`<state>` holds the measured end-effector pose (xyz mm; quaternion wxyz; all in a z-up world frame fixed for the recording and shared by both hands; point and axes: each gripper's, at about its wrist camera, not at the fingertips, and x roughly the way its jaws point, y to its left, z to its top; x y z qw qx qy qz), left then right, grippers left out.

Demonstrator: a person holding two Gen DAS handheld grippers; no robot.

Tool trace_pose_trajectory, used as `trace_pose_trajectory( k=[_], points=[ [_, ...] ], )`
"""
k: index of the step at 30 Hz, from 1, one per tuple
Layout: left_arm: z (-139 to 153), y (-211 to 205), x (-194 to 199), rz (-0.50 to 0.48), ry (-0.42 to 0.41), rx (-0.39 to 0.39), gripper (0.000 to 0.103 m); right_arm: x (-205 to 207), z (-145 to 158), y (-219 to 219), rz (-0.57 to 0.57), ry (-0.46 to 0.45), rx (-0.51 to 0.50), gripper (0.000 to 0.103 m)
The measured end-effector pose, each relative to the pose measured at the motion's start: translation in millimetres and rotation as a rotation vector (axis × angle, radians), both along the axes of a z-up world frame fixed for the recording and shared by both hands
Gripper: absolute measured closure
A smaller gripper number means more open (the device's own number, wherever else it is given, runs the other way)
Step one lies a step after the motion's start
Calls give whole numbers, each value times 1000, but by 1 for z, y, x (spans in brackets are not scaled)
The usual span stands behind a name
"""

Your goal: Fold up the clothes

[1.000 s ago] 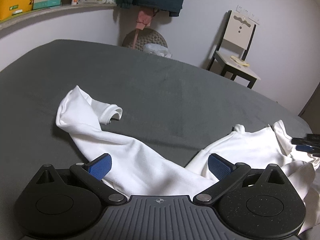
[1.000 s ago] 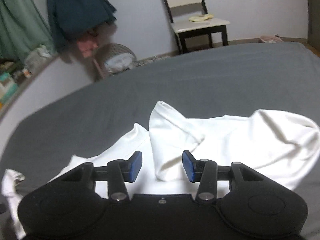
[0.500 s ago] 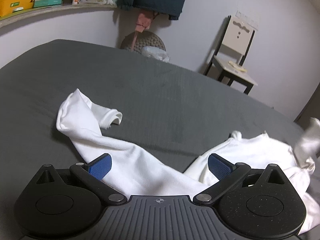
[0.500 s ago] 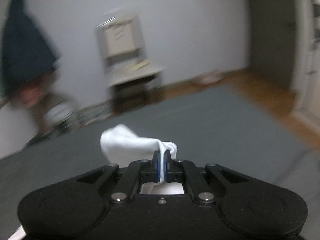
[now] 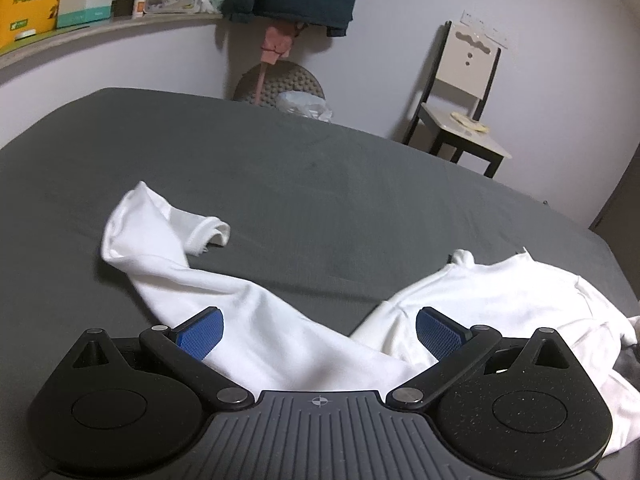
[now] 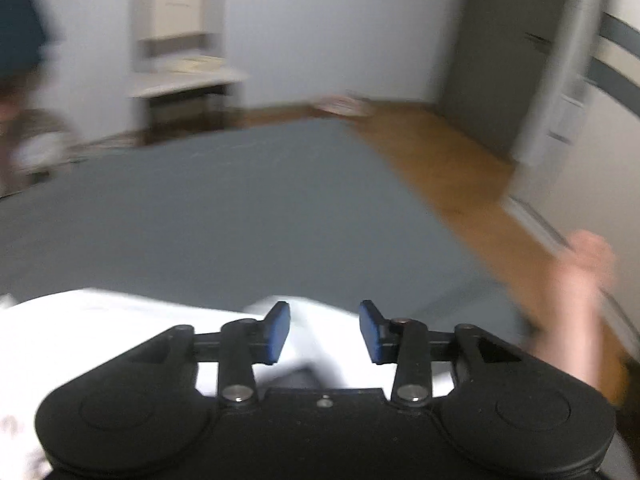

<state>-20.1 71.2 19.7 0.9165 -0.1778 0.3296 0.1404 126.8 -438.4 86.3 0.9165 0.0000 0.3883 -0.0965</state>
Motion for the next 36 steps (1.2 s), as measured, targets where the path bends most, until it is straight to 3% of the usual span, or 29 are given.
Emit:
trace_pose_trajectory(
  k=[4, 7, 11, 13, 16, 21, 27, 31, 33, 36],
  points=[
    [5, -17, 22, -71, 3, 13, 0, 18, -11, 77, 342, -1, 50, 58],
    [6, -45, 55, -192, 47, 216, 0, 33, -21, 137, 575, 15, -29, 56],
    [-10, -71, 96, -321, 102, 441, 0, 62, -33, 186, 725, 52, -152, 56],
    [-14, -71, 111, -344, 112, 436, 0, 74, -37, 199, 781, 75, -171, 56],
    [-22, -62, 129, -385, 130, 340, 1, 86, -46, 211, 858, 110, -191, 56],
    [-34, -55, 128, -502, 111, 263, 1, 92, -59, 230, 971, 141, -238, 57],
    [-42, -50, 131, -477, 119, 179, 14, 112, -73, 235, 1011, 179, -190, 55],
    [-43, -49, 130, -478, 99, 168, 30, 123, -79, 235, 1029, 209, -140, 58],
    [-43, -48, 128, -473, 85, 172, 39, 122, -76, 234, 1052, 225, -106, 76],
    [-44, -51, 127, -507, 70, 154, 62, 111, -75, 234, 1084, 211, -135, 81]
  ],
)
